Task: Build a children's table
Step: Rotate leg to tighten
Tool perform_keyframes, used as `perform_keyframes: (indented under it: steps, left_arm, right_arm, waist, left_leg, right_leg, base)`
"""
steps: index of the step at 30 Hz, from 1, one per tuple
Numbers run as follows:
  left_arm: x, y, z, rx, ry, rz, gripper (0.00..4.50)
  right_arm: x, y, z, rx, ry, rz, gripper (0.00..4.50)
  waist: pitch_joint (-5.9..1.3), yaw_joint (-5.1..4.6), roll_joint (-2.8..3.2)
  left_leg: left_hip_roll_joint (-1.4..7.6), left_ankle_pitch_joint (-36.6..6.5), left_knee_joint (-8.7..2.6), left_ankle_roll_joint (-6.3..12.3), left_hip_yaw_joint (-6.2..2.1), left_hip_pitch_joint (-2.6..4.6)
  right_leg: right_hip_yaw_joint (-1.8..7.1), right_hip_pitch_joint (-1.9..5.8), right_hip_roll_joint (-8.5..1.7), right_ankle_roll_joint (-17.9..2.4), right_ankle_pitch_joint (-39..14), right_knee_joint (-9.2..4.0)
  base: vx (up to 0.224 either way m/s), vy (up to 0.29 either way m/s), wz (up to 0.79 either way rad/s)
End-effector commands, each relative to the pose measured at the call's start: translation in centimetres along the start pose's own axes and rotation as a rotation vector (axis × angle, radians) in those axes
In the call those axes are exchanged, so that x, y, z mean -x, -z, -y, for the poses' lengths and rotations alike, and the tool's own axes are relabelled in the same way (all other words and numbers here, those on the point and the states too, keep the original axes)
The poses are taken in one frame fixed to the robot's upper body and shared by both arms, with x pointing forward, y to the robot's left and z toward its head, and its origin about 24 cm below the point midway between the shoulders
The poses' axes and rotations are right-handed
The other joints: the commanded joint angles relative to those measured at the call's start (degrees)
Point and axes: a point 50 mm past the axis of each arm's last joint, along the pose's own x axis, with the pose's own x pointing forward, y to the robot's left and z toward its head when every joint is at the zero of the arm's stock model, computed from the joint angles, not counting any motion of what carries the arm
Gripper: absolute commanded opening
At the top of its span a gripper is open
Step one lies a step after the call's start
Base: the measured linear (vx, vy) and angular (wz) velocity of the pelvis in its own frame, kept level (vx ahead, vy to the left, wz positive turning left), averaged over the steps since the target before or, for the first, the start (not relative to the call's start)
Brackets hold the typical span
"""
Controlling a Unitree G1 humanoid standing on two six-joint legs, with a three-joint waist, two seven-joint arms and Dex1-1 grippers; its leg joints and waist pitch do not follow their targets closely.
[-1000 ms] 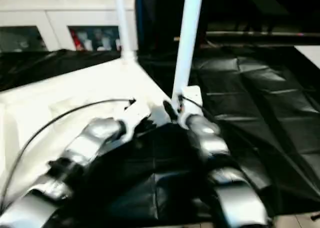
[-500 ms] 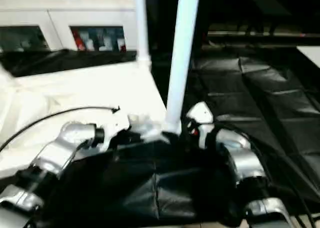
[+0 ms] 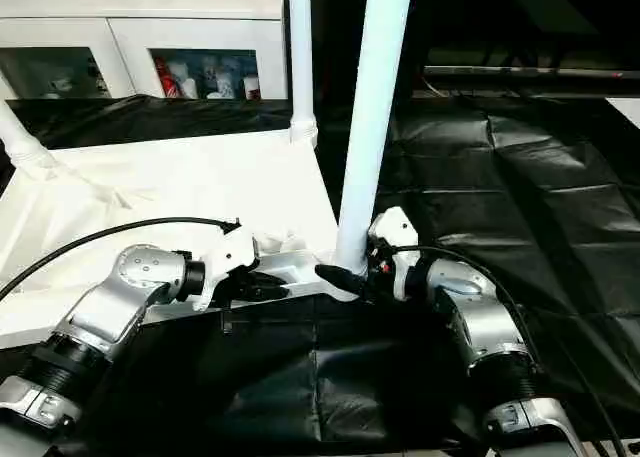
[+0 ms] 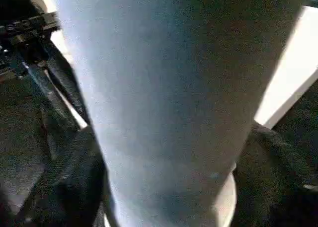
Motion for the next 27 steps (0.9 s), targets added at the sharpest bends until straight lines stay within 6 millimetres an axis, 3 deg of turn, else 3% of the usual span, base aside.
perform_keyframes:
  steps: [1, 3, 10, 13, 14, 15, 16, 20, 22, 23, 25, 27]
  left_arm:
    - [0.1, -1.2, 0.1, -0.019, 0.021, 0.08, 0.0]
    - [0.2, -1.1, 0.1, -0.018, 0.022, 0.08, 0.0]
    - [0.1, -0.9, -0.2, -0.001, -0.018, 0.069, 0.0]
    - [-0.6, -0.5, -1.6, 0.044, -0.183, 0.022, 0.0]
    - [-0.6, -0.5, -1.6, 0.044, -0.183, 0.022, 0.0]
    - [-1.3, -0.8, -2.3, 0.077, -0.256, 0.021, 0.0]
    - [-1.4, -0.8, -2.3, 0.08, -0.263, 0.022, 0.0]
    - [-3.6, -2.5, -3.7, 0.202, -0.474, 0.043, 0.0]
    - [-4.8, -3.5, -3.8, 0.197, -0.507, 0.036, 0.0]
    - [-5.3, -3.9, -3.6, 0.183, -0.495, 0.035, 0.0]
    - [-5.5, -3.9, -3.5, 0.179, -0.485, 0.032, 0.0]
    - [-5.6, -3.8, -3.4, 0.146, -0.475, 0.015, 0.0]
  right_arm:
    - [0.3, -0.1, 0.1, 0.0, 0.012, -0.002, 3.41]
    - [0.3, -0.1, 0.1, -0.002, 0.01, -0.001, 3.14]
    - [-0.1, 0.5, 0.3, -0.047, 0.075, -0.002, 2.82]
    - [-0.9, 1.4, 1.6, -0.101, 0.31, -0.018, 2.74]
    - [-0.9, 1.4, 1.6, -0.101, 0.31, -0.018, 2.74]
    - [-1.6, 1.7, 2.5, -0.179, 0.503, -0.012, 2.74]
    - [-1.7, 1.8, 2.6, -0.186, 0.517, -0.012, 2.74]
    - [-3.2, 2.6, 3.4, -0.344, 0.84, -0.076, 2.74]
    - [-4.7, 2.2, 3.1, -0.349, 0.867, -0.09, 2.74]
    - [-5.3, 1.7, 3.0, -0.326, 0.851, -0.084, 2.74]
    - [-5.7, 1.5, 2.9, -0.324, 0.844, -0.081, 2.74]
    - [-6.0, 1.2, 2.9, -0.31, 0.825, -0.074, 2.74]
  waist:
    - [-3.91, 0.02, -0.9]
    - [-3.92, 0.02, -0.96]
    - [-3.95, 0.03, -0.87]
    - [-3.75, -0.36, -0.72]
    - [-3.65, -0.51, -0.68]
    - [-3.84, -0.66, -0.6]
    - [-3.84, -0.66, -0.6]
    - [-4.07, -1.18, -0.68]
    - [-4.2, -0.98, -0.84]
    - [-4.21, -0.97, -0.84]
    - [-4.35, -0.79, -0.93]
    - [-4.3, -0.71, -1.01]
  left_leg:
    - [1.97, -7.8, -3.71, 4.65, -0.31, 0.1]
    - [1.95, -7.9, -3.7, 4.57, -0.3, 0.08]
    - [1.95, -7.5, -3.68, 4.57, -0.31, 0.12]
    - [1.8, -8.4, -3.85, 3.25, -0.28, 0.19]
    - [1.74, -9.1, -3.95, 2.7, -0.24, 0.33]
    - [1.83, -9.1, -4.0, 1.53, -0.37, 0.56]
    - [1.83, -9.1, -4.0, 1.53, -0.37, 0.56]
    - [1.41, -7.5, -3.8, 0.83, -0.35, 0.28]
    - [1.46, -7.6, -3.71, 1.36, -0.27, 0.56]
    - [1.38, -7.2, -3.64, 1.89, -0.3, 0.16]
    - [1.36, -5.4, -3.48, 3.23, -0.28, -0.09]
    - [1.33, -5.2, -3.44, 4.47, -0.22, -0.18]
  right_leg:
    - [3.08, 3.35, -3.56, -11.8, -11.4, -4.18]
    - [3.08, 3.39, -3.57, -11.6, -11.7, -4.21]
    - [3.05, 3.34, -3.53, -11.7, -11.4, -4.17]
    - [3.01, 3.06, -3.42, -11.3, -13.6, -4.47]
    - [3.02, 2.94, -3.48, -11.1, -15.0, -4.73]
    - [3.09, 3.01, -3.59, -10.9, -15.3, -4.67]
    - [3.09, 3.01, -3.59, -10.9, -15.3, -4.67]
    - [3.08, 3.26, -3.44, -11.6, -11.8, -4.28]
    - [3.08, 3.17, -3.56, -11.9, -11.1, -4.29]
    - [3.02, 3.45, -3.59, -11.7, -10.2, -4.22]
    - [3.01, 3.65, -3.54, -11.9, -6.9, -3.88]
    - [2.91, 3.69, -3.59, -12.0, -6.8, -3.92]
  base:
    - [0.0, 0.0, 0.0]
    - [0.0, 0.0, 0.0]
    - [0.0, 0.0, 0.0]
    - [0.0, 0.0, 0.0]
    - [0.0, 0.0, 0.0]
    - [0.0, 0.0, 0.0]
    - [0.0, 0.0, 0.0]
    - [0.0, 0.0, 0.0]
    - [0.0, 0.0, 0.0]
    - [0.0, 0.0, 0.0]
    - [0.0, 0.0, 0.0]
    - [0.0, 0.0, 0.0]
